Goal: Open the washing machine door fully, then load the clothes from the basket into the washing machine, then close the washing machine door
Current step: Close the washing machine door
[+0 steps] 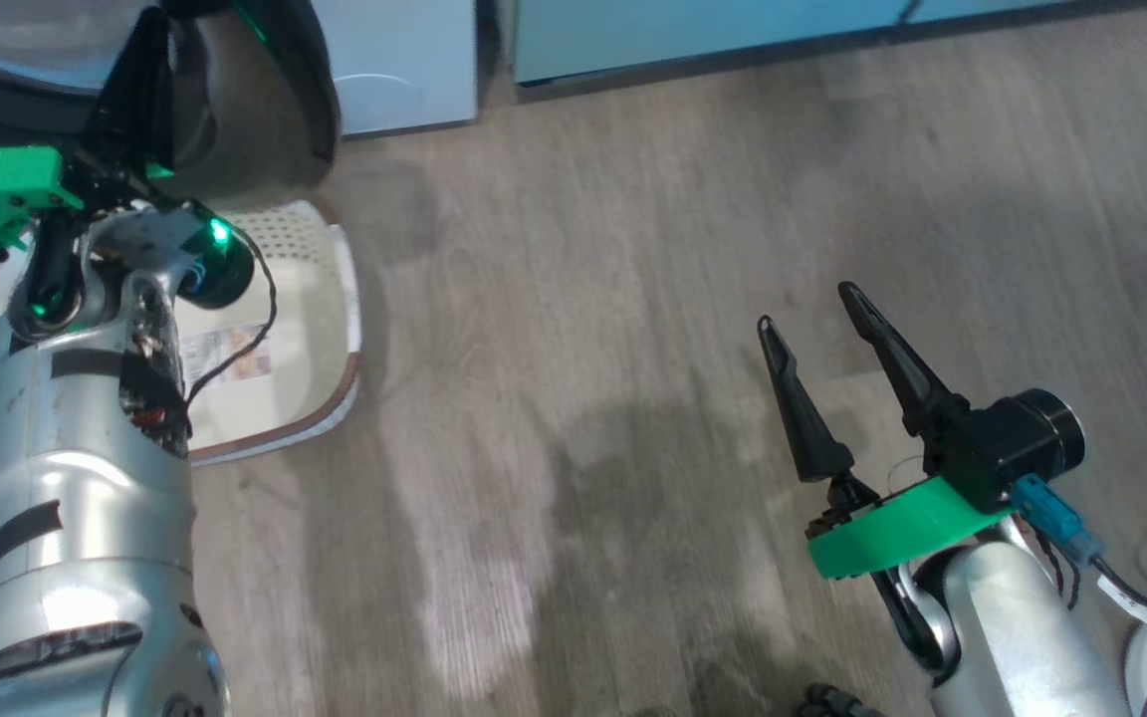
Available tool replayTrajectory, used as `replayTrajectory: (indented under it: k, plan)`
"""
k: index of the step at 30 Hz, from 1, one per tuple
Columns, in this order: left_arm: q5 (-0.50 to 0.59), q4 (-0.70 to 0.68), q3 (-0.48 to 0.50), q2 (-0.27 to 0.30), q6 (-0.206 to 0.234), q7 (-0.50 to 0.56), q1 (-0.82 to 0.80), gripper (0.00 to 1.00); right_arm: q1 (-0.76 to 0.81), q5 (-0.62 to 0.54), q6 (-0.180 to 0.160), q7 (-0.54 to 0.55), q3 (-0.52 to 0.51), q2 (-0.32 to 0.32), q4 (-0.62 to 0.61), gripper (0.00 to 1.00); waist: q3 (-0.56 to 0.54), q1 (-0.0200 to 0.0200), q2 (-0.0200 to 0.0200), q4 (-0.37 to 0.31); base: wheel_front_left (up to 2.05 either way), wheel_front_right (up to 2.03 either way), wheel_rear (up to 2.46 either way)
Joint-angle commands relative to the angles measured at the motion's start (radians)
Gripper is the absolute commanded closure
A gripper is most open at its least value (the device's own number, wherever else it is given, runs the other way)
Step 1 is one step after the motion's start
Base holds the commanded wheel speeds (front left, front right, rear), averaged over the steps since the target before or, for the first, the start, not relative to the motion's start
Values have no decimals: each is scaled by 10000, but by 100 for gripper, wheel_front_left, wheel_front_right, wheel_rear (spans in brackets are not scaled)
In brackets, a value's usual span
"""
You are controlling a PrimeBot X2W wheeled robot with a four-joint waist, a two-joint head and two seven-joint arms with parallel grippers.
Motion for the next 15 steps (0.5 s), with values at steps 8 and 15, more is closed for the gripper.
replayTrajectory:
  k: [8,15]
  plan:
    - [-170,-737,-14,245,-90,-987,-791,100,-170,338,-2,-93,424,64,-343,0,168,0,0,-1013,0,0,0]
    - [149,-695,236,247,-91,-1955,-1535,100,-203,513,-2,-93,464,64,-342,0,265,0,0,-1554,0,0,0]
